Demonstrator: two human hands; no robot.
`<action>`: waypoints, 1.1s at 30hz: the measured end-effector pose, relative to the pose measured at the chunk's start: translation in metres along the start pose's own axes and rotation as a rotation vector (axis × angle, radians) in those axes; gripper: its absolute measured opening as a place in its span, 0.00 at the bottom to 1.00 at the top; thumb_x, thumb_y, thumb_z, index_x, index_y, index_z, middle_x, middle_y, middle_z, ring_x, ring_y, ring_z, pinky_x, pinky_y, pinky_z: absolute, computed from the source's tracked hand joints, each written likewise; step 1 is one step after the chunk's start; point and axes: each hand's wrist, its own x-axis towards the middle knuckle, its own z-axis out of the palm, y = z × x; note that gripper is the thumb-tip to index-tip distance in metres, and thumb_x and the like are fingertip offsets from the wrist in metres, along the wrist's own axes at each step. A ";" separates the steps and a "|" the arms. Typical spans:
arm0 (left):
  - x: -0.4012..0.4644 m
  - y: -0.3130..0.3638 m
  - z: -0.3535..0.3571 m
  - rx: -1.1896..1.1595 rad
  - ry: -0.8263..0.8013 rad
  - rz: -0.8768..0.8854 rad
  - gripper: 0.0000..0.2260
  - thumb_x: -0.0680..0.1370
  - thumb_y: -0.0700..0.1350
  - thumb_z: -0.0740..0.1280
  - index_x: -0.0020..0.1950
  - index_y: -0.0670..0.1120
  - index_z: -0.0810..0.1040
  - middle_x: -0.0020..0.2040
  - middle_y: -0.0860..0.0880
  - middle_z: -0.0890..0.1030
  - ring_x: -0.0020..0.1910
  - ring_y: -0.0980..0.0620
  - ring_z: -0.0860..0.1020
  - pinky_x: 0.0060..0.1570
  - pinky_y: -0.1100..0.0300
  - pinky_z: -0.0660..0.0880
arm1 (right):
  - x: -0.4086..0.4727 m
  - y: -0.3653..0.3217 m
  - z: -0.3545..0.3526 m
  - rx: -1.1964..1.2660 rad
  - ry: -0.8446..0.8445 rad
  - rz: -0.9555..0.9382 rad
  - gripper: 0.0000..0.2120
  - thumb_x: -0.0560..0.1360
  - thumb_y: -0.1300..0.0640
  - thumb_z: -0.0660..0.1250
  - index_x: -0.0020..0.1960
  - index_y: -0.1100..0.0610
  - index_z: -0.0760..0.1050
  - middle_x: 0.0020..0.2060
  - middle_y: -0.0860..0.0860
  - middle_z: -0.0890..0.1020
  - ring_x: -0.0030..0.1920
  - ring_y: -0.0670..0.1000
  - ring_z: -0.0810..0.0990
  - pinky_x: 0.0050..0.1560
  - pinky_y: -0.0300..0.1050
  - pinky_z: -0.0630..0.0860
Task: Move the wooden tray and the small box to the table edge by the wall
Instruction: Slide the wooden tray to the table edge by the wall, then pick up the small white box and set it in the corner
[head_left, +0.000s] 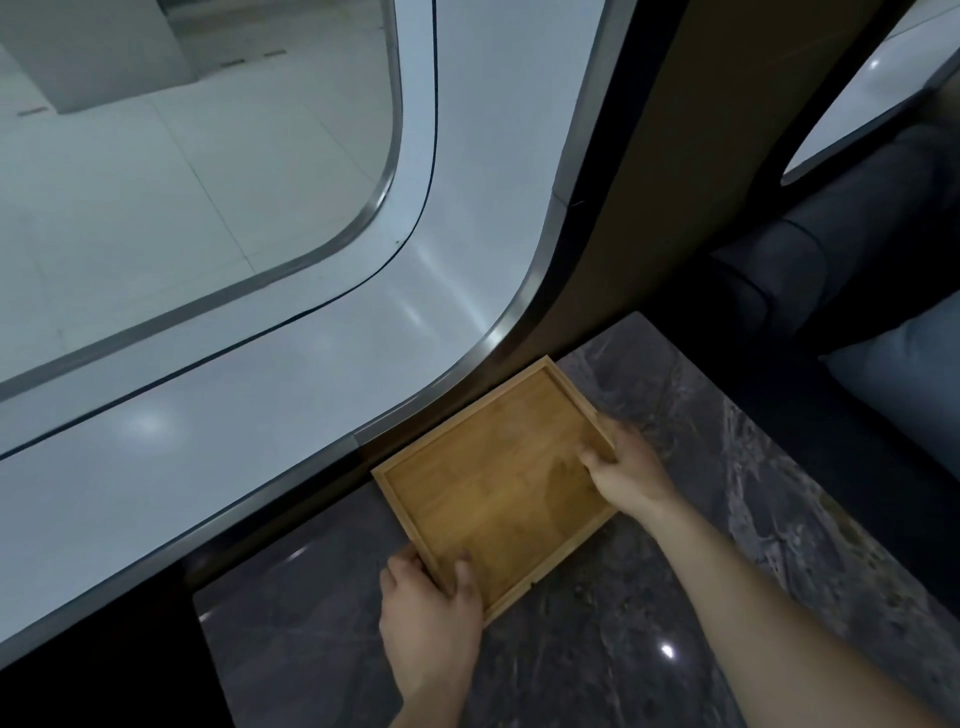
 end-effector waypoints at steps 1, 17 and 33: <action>0.001 0.001 -0.001 -0.002 0.005 0.008 0.17 0.75 0.54 0.69 0.57 0.46 0.73 0.54 0.47 0.76 0.50 0.44 0.78 0.47 0.55 0.67 | 0.001 -0.001 0.001 0.013 -0.012 -0.007 0.31 0.81 0.46 0.63 0.81 0.48 0.59 0.82 0.50 0.59 0.81 0.57 0.57 0.79 0.58 0.60; -0.002 -0.002 -0.005 0.174 0.062 0.126 0.27 0.74 0.57 0.69 0.67 0.45 0.68 0.61 0.44 0.74 0.60 0.40 0.75 0.55 0.42 0.74 | -0.025 0.009 0.001 0.068 0.107 0.012 0.36 0.80 0.44 0.64 0.82 0.53 0.55 0.82 0.54 0.56 0.82 0.57 0.55 0.80 0.57 0.55; -0.213 0.054 0.108 0.627 -0.699 1.159 0.36 0.74 0.68 0.55 0.78 0.51 0.60 0.78 0.50 0.63 0.76 0.48 0.60 0.75 0.50 0.58 | -0.298 0.251 -0.091 0.100 0.483 0.444 0.31 0.74 0.49 0.69 0.75 0.57 0.70 0.73 0.58 0.74 0.73 0.59 0.71 0.73 0.47 0.67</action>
